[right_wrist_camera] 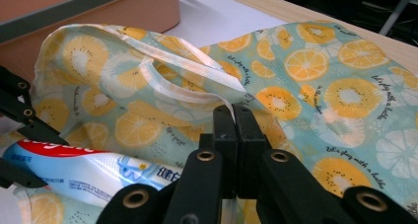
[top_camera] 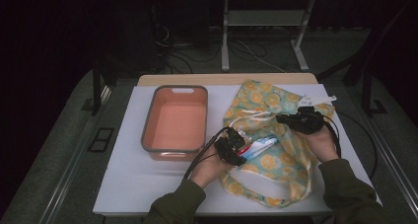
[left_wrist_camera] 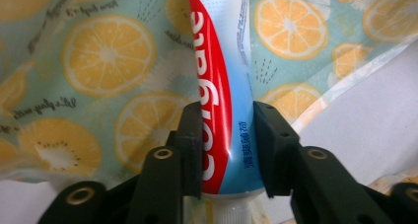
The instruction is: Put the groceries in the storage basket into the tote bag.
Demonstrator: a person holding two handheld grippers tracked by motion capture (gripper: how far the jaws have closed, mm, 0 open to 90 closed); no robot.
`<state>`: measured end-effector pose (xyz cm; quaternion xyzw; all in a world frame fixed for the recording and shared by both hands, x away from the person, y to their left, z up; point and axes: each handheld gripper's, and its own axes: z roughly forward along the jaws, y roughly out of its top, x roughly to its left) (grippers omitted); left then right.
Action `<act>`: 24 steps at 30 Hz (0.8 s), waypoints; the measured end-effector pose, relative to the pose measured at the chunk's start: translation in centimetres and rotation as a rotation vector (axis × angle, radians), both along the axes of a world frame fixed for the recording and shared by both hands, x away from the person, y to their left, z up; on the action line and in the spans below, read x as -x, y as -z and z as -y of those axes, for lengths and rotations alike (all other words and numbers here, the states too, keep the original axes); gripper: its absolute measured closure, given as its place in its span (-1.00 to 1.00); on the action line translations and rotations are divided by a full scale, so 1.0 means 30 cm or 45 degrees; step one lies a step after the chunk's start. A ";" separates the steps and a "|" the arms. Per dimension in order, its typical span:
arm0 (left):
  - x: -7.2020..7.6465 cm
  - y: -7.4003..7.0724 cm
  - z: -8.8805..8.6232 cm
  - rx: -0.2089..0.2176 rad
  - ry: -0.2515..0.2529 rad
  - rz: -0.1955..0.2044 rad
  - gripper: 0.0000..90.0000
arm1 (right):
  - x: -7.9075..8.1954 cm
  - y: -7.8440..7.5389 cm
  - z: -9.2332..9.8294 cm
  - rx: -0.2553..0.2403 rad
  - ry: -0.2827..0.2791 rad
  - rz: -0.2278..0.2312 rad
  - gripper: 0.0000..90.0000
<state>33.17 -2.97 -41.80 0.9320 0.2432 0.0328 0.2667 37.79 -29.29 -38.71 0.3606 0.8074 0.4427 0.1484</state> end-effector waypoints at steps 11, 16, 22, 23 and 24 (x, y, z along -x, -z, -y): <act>-0.054 -0.082 0.107 0.031 0.024 0.065 0.66 | 0.001 -0.001 -0.007 0.000 -0.008 0.001 0.99; -0.101 -0.080 0.155 0.052 -0.001 0.069 0.68 | 0.001 -0.001 -0.006 -0.004 -0.009 0.000 0.99; -0.144 -0.050 0.201 0.063 -0.043 0.064 0.68 | 0.000 0.000 -0.007 -0.001 -0.009 0.000 0.99; -0.148 -0.045 0.204 0.062 -0.047 0.056 0.68 | 0.000 0.000 -0.006 -0.004 -0.007 -0.002 0.99; -0.151 -0.039 0.205 0.063 -0.047 0.054 0.68 | 0.000 0.000 -0.004 -0.003 -0.008 0.000 0.99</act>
